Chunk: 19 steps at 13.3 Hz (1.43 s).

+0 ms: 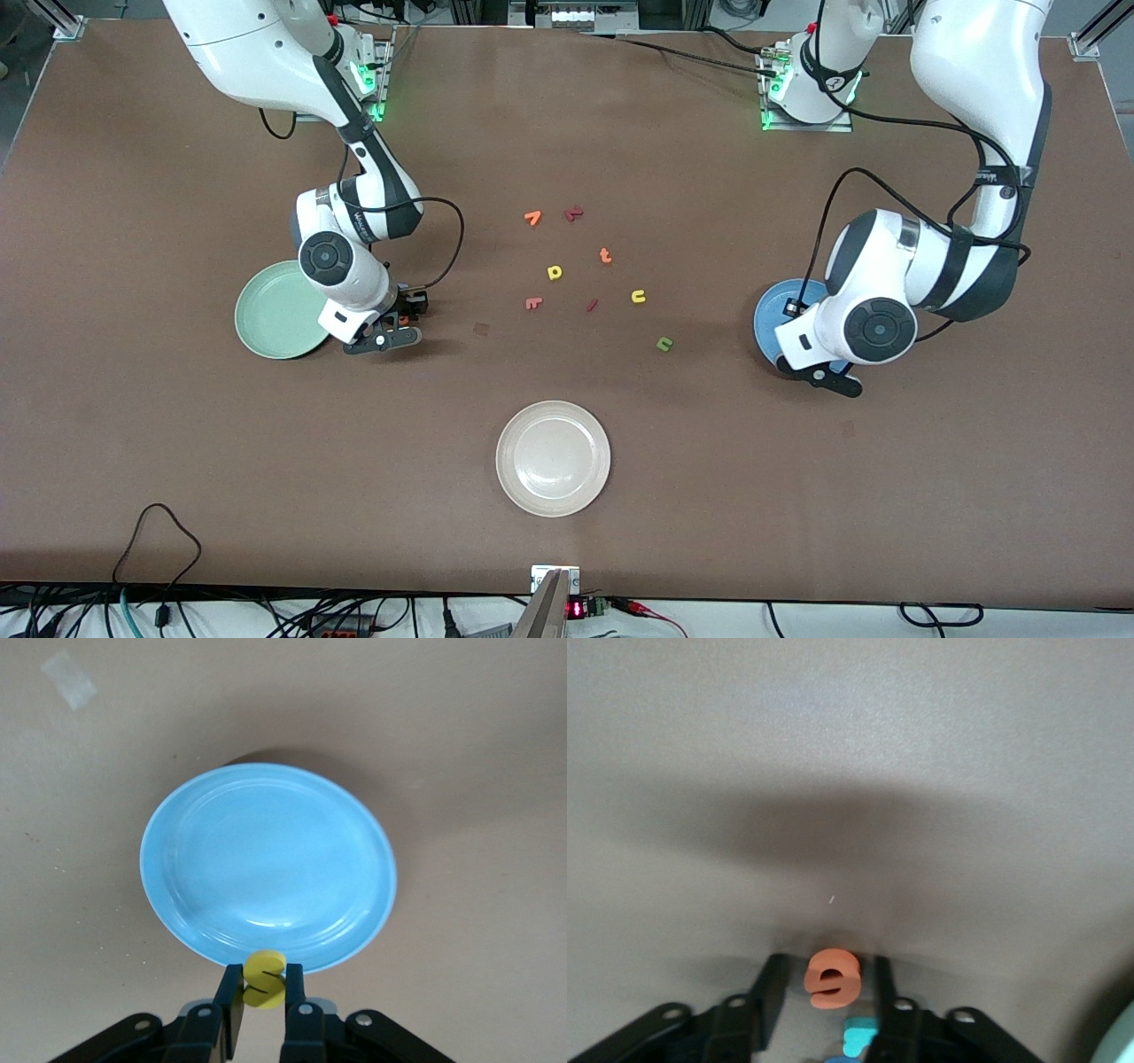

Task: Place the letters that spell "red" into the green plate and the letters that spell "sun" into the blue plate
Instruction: 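Place S on blue plate with the left gripper while the right gripper places e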

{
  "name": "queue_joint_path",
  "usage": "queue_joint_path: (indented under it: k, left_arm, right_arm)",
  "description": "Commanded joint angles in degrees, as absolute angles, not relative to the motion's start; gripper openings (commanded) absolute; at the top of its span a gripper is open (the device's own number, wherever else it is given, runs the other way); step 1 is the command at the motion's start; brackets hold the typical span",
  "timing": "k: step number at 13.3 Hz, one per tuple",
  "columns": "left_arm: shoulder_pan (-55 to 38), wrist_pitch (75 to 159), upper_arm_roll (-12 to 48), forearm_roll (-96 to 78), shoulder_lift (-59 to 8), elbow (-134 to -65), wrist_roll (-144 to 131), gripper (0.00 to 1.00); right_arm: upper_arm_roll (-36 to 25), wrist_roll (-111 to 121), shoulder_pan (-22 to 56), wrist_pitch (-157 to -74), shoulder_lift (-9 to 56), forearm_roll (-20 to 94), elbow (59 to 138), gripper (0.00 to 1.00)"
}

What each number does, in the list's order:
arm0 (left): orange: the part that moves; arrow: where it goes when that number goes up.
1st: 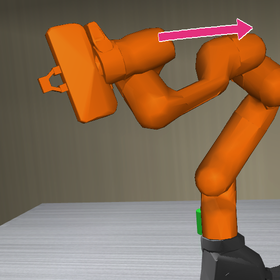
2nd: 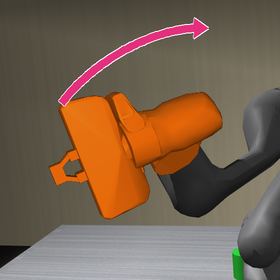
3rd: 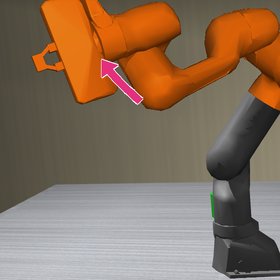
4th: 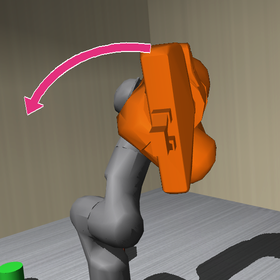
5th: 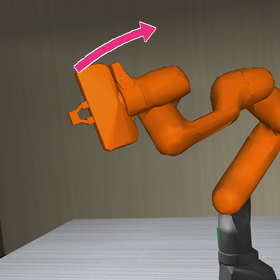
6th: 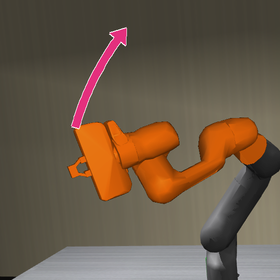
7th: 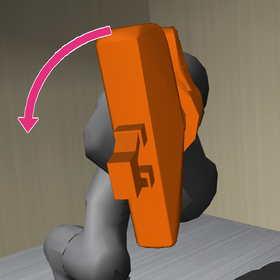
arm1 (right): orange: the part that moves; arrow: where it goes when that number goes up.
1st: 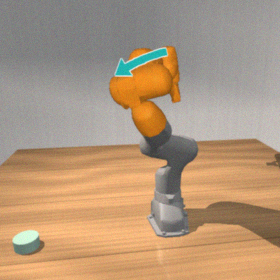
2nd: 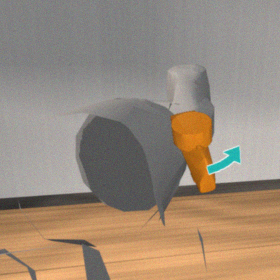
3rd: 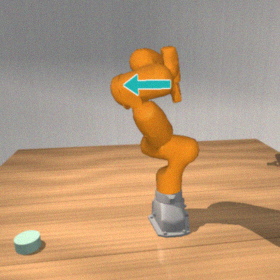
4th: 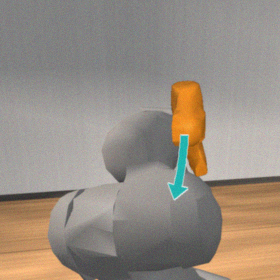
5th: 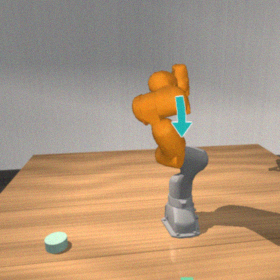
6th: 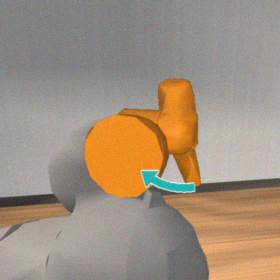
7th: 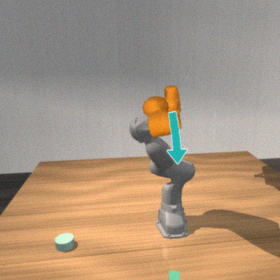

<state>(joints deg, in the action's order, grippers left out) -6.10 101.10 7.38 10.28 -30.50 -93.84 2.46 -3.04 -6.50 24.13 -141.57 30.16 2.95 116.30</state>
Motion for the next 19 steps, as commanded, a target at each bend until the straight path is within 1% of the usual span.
queue_joint_path:
  k: [1, 2, 4, 5, 6, 7, 8, 9, 10, 11, 13, 14, 16, 18, 19]
  left_arm:
    - [-2.90, 111.48, 8.17, 11.60, -24.98, -106.65, 2.72, 0.16]
    - [-3.68, 116.41, 8.17, 11.51, -24.09, -110.09, 1.77, 0.16]
    - [-3.52, 122.41, 8.17, 11.51, -24.78, -112.40, 1.76, 0.19]
    - [-3.34, 124.61, 8.26, 11.51, -25.31, -113.46, 1.76, 0.19]
    - [-3.43, 127.15, 8.26, 11.51, -25.75, -114.34, 1.76, 0.21]
    - [-3.60, 128.74, 8.17, 11.51, -26.27, -114.61, 1.67, 0.37]
    - [-3.86, 128.93, 8.26, 11.51, -26.45, -114.35, 1.67, 0.70]
    - [-4.04, 128.94, 8.26, 11.60, -26.19, -114.08, 2.54, 1.00]
    - [-4.22, 128.50, 8.78, 11.60, -25.58, -113.56, 2.55, 1.00]
    - [-4.31, 128.15, 10.96, 11.51, -25.49, -111.90, 2.29, 1.00]
    - [-5.79, 126.22, 13.43, 11.51, -26.10, -107.51, 1.76, 1.00]
    - [-7.71, 126.04, 14.14, 11.43, -27.67, -105.14, 1.24, 1.00]
    - [-10.98, 126.03, 14.24, 10.90, -31.62, -99.70, -3.22, 1.00]
    - [-11.77, 126.39, 14.33, 11.16, -37.50, -93.37, -2.73, 1.00]
    - [-13.26, 126.39, 14.41, 10.99, -40.31, -89.77, -2.72, 1.00]
  right_arm:
    - [-2.72, -6.86, 24.17, -142.65, 29.62, 2.20, 117.42, 0.22]
    - [-2.81, -6.86, 24.17, -142.65, 29.62, 2.20, 117.42, 0.17]
    - [-2.72, -6.68, 24.08, -142.56, 29.27, 2.20, 117.33, 0.11]
    - [-2.81, -6.33, 23.91, -142.30, 28.48, 2.20, 116.99, 0.09]
    - [-2.90, -6.33, 23.47, -140.90, 26.39, 2.20, 116.98, 0.09]
    - [-3.16, -6.24, 21.99, -137.58, 23.41, 2.28, 116.72, 0.09]
    - [-3.16, -5.63, 19.97, -134.50, 20.86, 2.20, 116.11, 0.09]
    - [-3.16, -3.80, 17.60, -132.04, 18.66, 2.20, 115.84, 0.09]
    - [-3.16, -0.91, 15.32, -131.14, 16.98, 2.20, 115.84, 0.09]
    - [-3.16, 1.82, 12.25, -130.87, 16.18, 2.11, 115.93, 0.09]
    - [-3.16, 6.57, 7.41, -130.69, 16.43, 2.02, 116.71, 0.09]
    - [-3.16, 6.94, 5.47, -131.30, 17.31, 2.02, 118.55, 0.09]
    - [-3.16, 7.29, 4.40, -132.70, 19.24, 1.93, 120.57, 0.09]
    - [-3.16, 7.56, 3.87, -136.47, 21.17, 1.93, 122.69, 0.10]
    - [-3.16, 7.56, 3.87, -138.32, 22.05, 1.93, 123.48, 0.12]
